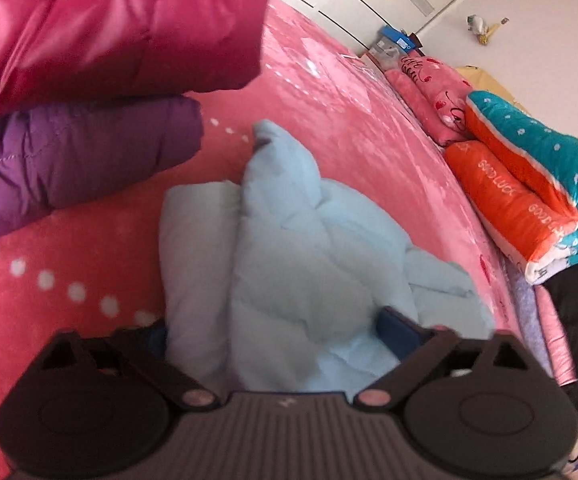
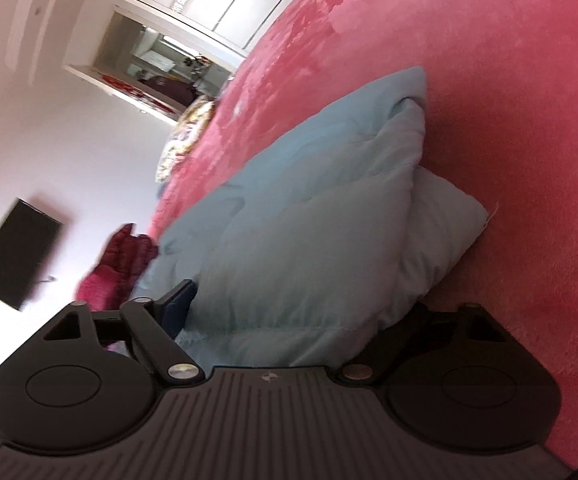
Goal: Fold large clothes
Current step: 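Close both grippers on the folded light blue jacket bundle, then lift the jacket bundle with both grippers and carry it toward the red jacket stack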
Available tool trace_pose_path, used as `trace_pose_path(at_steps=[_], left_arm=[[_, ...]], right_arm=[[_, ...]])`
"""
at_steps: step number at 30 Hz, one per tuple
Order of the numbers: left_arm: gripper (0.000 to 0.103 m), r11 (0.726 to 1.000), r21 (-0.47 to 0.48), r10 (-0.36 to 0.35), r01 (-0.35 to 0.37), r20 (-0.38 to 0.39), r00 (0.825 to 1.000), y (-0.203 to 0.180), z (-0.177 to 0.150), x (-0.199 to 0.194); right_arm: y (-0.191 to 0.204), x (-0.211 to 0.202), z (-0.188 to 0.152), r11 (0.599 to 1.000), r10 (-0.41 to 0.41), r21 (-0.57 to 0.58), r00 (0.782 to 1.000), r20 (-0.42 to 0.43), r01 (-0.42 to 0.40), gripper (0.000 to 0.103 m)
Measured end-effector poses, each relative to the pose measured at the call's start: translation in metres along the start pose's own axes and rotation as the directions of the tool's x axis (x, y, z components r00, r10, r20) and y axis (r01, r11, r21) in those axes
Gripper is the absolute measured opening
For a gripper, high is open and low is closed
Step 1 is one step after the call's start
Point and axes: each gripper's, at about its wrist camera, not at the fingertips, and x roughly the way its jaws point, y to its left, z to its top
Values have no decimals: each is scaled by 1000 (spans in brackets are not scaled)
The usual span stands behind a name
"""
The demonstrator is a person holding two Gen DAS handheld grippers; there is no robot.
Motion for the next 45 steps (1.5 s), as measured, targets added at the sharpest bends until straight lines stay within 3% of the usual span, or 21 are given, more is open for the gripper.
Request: trace_pose_path(at_steps=[6,11,14,19,24,28,31,36,40,43,45], left_arm=[[43,999,27,27,-28,26,999,-11,-14,-13],[25,992,110,57,-68,100,993,-28,-27,-32],[20,986,150,49,-73,154,987,-34,-36,-48],[17,978,197,22,-71,245,969,-37,-52,-75],[16,970,234,-16,-58,303,953,-34,-52,-103],[16,971,238,-61,-32,370,927,-28,-42,-136],[16,973,229,-90,-11,427,900,-27,-33,-162],[16,978,210,-122,5,549,827,-15,-16,-216],[16,985,170,-93,-27,656,749,4,-3,-265],[16,992,113,-45,-53,723,690,22,7,-295],[17,991,78,8,-105,766,643,34,14,-315]], right_arm=[[26,-4,-12,991,-114,-68,992,55,117,67],[62,-16,-28,938,-240,-221,960,144,267,49],[92,-19,-44,861,-321,-337,921,223,382,44],[127,-32,-73,743,-378,-445,863,336,499,37],[165,-40,-97,612,-390,-532,808,441,585,34],[212,-40,-108,494,-346,-598,774,531,631,33],[241,-48,-107,456,-283,-620,764,580,639,32],[303,-49,-100,409,-149,-658,758,635,632,32],[354,-35,-87,393,-28,-713,782,622,581,32],[393,-10,-72,415,58,-762,821,568,498,32],[412,14,-62,400,105,-794,837,536,458,32]])
